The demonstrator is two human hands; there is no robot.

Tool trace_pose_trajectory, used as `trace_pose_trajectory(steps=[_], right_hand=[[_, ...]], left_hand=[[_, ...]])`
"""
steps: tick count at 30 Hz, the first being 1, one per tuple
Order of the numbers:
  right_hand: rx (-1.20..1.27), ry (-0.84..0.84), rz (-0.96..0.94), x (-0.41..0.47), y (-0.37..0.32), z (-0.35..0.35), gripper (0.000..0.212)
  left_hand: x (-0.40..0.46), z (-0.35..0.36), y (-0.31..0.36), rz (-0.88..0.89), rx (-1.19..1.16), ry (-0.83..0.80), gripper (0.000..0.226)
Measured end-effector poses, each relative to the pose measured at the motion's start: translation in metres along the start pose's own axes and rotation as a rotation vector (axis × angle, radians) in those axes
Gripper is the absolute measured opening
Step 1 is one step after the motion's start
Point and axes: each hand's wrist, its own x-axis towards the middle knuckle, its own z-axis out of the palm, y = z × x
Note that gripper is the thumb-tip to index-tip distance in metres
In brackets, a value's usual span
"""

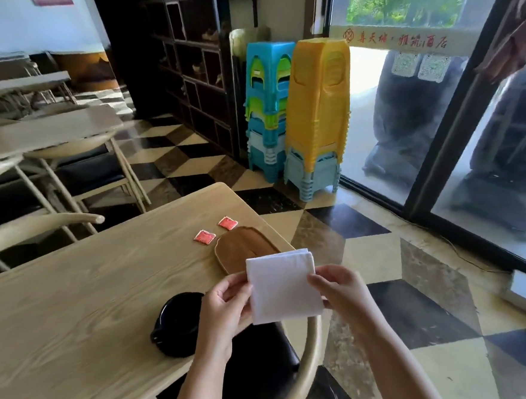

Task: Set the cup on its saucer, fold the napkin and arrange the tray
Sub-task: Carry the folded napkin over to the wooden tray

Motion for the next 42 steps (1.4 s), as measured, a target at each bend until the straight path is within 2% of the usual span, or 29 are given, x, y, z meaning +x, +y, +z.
trace_pose_trajectory(steps=[5,10,11,13,15,19,30,38,42], right_hand=[[-0.060,-0.069,0.016,0.090,-0.003,0.030,0.018],[-0.138,-0.119,0.023,0.165,0.022,0.059,0.013],[-0.165,-0.136,0.018,0.180,0.028,0.066,0.017],[-0.201,-0.197,-0.003,0.213,0.040,0.078,0.026],[-0.267,-0.278,-0.036,0.243,0.051,0.088,0.024],[-0.382,-0.399,-0.074,0.289,0.068,0.106,0.015],[-0.553,-0.560,-0.044,0.353,0.105,0.135,0.038],[-0.594,-0.559,-0.062,0.354,0.115,0.144,0.034],[-0.677,-0.601,-0.155,0.350,0.120,0.143,0.034]], left_hand=[[0.073,-0.002,0.004,-0.001,0.009,0.137,0.019],[0.123,-0.003,-0.021,-0.023,0.056,0.289,0.025],[0.134,-0.002,-0.027,-0.023,0.075,0.335,0.024],[0.158,0.002,-0.040,-0.004,0.118,0.477,0.023],[0.180,0.008,-0.052,0.029,0.203,0.597,0.022],[0.215,0.016,-0.073,0.039,0.350,0.694,0.023],[0.272,0.012,-0.136,-0.150,0.570,0.605,0.036],[0.276,0.013,-0.139,-0.016,0.811,0.542,0.041],[0.270,0.009,-0.141,-0.007,0.915,0.504,0.043]])
